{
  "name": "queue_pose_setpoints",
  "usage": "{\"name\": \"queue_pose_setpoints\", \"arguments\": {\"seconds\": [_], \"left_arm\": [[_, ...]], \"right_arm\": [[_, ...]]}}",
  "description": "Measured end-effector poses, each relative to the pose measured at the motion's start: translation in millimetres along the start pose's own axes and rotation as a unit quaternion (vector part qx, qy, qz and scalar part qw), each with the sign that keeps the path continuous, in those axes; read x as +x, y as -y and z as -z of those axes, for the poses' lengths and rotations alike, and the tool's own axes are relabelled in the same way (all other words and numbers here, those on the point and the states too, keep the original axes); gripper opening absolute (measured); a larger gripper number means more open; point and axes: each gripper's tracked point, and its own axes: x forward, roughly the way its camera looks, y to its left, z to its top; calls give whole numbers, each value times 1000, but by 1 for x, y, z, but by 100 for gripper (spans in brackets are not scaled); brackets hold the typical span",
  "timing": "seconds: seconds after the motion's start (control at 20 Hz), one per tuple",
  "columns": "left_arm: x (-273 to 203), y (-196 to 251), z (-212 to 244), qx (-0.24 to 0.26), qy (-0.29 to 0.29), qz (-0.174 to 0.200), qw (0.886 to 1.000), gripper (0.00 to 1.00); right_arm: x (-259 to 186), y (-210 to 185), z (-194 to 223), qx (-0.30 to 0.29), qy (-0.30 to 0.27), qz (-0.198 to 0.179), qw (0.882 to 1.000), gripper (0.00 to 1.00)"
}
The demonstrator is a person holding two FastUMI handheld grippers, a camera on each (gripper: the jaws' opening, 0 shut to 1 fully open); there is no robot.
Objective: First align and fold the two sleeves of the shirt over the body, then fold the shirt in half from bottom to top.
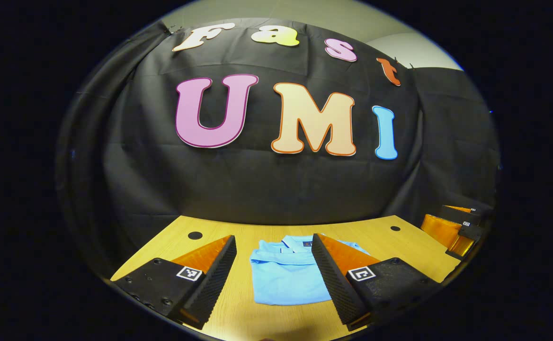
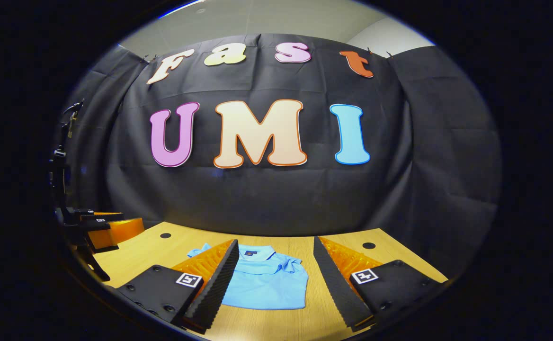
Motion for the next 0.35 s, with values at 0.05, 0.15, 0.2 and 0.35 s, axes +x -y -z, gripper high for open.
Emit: {"name": "queue_pose_setpoints", "arguments": {"seconds": [0.05,0.15,0.2,0.35], "left_arm": [[-5,2,-1,-2,0,1,1000,94],[-11,0,-3,-10,1,4,1000,94],[-13,0,-3,-11,3,3,1000,95],[-19,0,-5,-9,9,1,1000,95]], "right_arm": [[-4,-3,-4,3,1,-3,1000,98],[-11,-4,-10,6,8,-4,1000,98],[-13,-5,-13,7,11,-5,1000,98],[-18,-9,-20,5,19,-9,1000,98]]}}
